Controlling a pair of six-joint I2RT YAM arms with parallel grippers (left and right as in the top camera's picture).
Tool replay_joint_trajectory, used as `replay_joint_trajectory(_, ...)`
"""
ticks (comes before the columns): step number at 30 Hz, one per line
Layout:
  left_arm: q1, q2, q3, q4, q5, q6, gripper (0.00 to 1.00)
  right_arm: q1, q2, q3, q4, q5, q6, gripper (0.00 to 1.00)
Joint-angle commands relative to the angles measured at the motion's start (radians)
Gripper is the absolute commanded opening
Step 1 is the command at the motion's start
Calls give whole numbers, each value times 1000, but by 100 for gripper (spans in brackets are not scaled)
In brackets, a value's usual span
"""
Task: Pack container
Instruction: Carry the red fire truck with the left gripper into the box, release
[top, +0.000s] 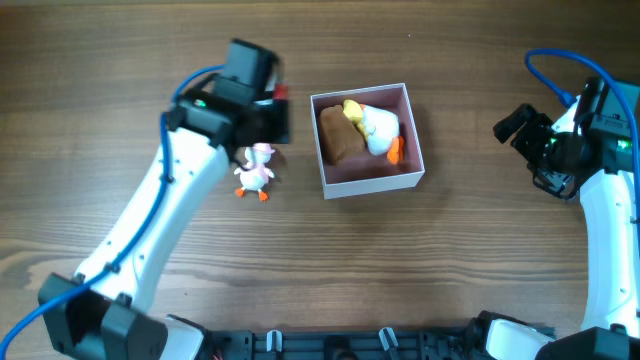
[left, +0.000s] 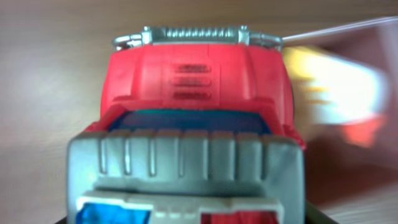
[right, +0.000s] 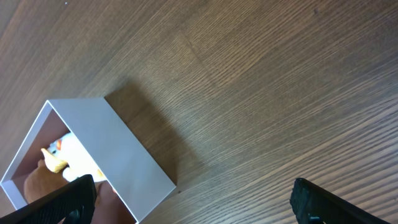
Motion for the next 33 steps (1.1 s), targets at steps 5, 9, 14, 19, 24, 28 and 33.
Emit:
replay_joint_trajectory(5,-265,99,17,92,39,586,32,-1,1,-4,0,-13,10,100)
replay_joint_trajectory(9,-274,245,17,116,38,691,30,-1,1,-4,0,-13,10,100)
replay_joint_trajectory(14,-274,373,17,131,37,692,44,-1,1,-4,0,-13,10,100)
replay_joint_trajectory(19,-272,313,18,133,10,633,100,-1,1,-4,0,-13,10,100)
replay_joint_trajectory(24,-269,156,18,114,4,501,100,-1,1,-4,0,-13,10,100)
replay_joint_trajectory(28,-227,88,17,-62,4,402,100,-1,1,-4,0,-13,10,100)
replay_joint_trajectory(33,10,102,-108,-196,23,42,100,-1,1,-4,0,-13,10,100)
